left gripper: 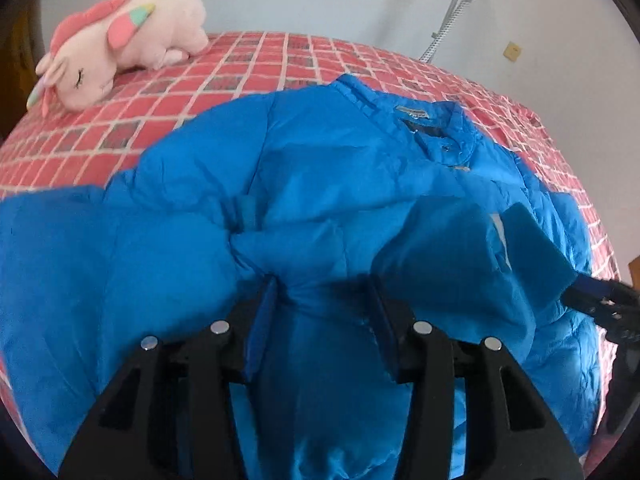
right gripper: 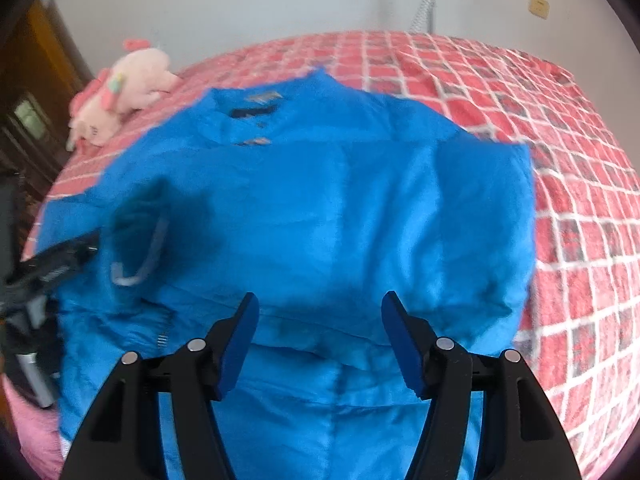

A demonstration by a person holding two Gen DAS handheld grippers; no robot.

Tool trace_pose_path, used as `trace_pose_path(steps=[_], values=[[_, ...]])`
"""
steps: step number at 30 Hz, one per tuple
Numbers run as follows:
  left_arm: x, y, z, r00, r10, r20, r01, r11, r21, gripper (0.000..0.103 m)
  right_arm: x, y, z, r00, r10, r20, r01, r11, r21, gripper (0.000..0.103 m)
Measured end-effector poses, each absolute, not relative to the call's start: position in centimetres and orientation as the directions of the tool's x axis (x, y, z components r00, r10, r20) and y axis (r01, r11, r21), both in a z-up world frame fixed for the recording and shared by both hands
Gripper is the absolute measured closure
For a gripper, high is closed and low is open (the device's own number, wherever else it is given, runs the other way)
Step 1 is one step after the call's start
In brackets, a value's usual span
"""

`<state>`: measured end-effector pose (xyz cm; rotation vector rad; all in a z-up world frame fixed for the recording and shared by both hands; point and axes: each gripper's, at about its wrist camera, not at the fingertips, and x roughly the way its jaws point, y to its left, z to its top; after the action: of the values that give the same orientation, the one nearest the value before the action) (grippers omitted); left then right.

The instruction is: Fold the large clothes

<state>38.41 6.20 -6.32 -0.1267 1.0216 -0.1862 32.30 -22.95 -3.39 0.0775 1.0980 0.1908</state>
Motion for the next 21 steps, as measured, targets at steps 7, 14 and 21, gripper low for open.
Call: trace_pose_path(steps=[7,14,21], values=[[37.5,8.2,-3.3,0.553,-0.275,-0.786,0.064,0.955,-0.289,0.056,33.9,-19.1,-1.9,0.364,0.398,-0.842,-0.219,0.915,0.338,0.033],[36.8,9.8,-0.9,0.61,-0.248,-0.753,0.025,0.955,-0.295,0.056,37.6,-13.8,-4.4,0.209,0.478,-0.853,-0.237,0.871,0.43,0.059],[36.4,11.2,0.4,0.65,-0.229,-0.724,0.006,0.955,-0.296,0.056,36.6,-17.1,-2.8,0.292,0.495,-0.819,-0.207,0.868,0.451,0.087]])
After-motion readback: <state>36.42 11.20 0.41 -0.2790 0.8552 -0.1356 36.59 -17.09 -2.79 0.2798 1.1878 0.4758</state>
